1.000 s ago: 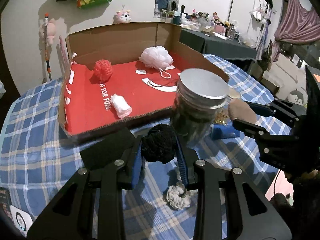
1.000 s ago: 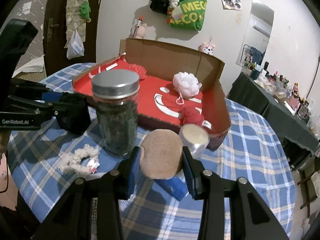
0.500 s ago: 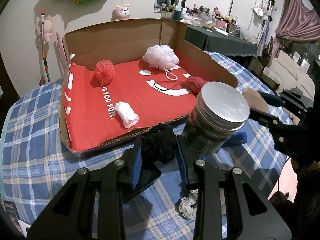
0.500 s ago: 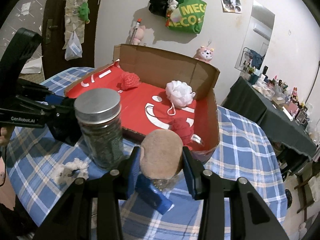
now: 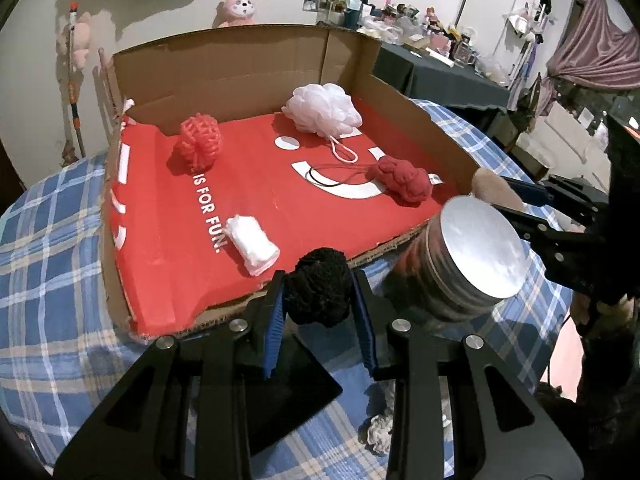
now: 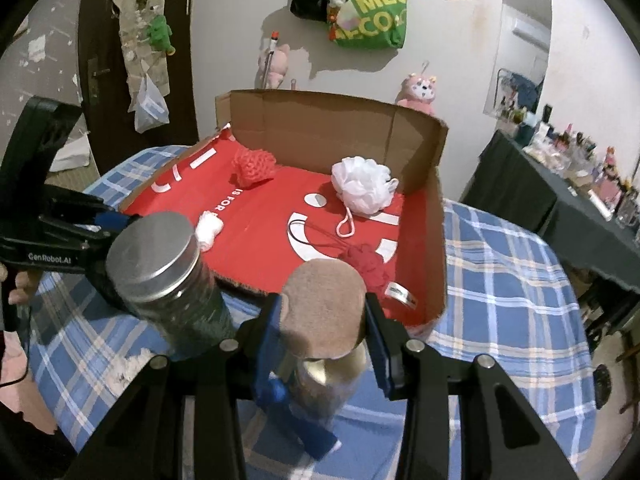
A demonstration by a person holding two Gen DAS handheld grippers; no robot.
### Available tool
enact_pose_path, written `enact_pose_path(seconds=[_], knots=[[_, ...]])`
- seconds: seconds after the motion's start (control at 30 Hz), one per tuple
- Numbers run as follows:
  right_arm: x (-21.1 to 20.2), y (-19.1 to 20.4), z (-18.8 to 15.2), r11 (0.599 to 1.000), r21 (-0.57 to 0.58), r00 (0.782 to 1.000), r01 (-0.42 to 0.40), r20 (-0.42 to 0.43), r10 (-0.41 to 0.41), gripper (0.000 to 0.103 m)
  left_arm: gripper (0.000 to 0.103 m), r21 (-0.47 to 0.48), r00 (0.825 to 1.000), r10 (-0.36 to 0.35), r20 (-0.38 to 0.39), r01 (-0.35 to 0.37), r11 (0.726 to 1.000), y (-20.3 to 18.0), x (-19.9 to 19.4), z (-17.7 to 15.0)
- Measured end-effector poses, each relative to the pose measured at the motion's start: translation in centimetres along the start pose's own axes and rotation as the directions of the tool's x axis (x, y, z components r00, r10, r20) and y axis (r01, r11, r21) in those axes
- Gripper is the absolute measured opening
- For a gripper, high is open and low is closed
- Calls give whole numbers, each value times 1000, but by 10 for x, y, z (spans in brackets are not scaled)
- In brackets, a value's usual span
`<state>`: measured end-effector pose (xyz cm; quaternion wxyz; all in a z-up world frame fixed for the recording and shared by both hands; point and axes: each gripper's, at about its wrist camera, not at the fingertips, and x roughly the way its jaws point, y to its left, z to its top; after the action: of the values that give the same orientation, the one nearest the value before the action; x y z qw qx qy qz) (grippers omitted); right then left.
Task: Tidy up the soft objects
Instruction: 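Carry the black pom-pom and tan pad up into the cardboard box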
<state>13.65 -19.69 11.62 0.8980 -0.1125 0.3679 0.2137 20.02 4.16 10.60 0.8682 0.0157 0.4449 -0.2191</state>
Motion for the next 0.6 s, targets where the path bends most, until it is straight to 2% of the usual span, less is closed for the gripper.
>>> enact_pose_path(seconds=[0.33, 0.47, 0.6], knots=[[53, -10, 39, 991, 11, 985, -132, -111, 132, 43, 30, 30, 997, -49, -64, 51, 998, 5, 27, 34], [78, -8, 51, 982, -19, 966, -187, -184, 180, 43, 30, 63, 991, -63, -115, 71, 996, 4, 43, 49], [100, -9, 59, 968, -38, 939, -249, -255, 231, 43, 30, 85, 984, -61, -165, 76, 994, 6, 60, 60]])
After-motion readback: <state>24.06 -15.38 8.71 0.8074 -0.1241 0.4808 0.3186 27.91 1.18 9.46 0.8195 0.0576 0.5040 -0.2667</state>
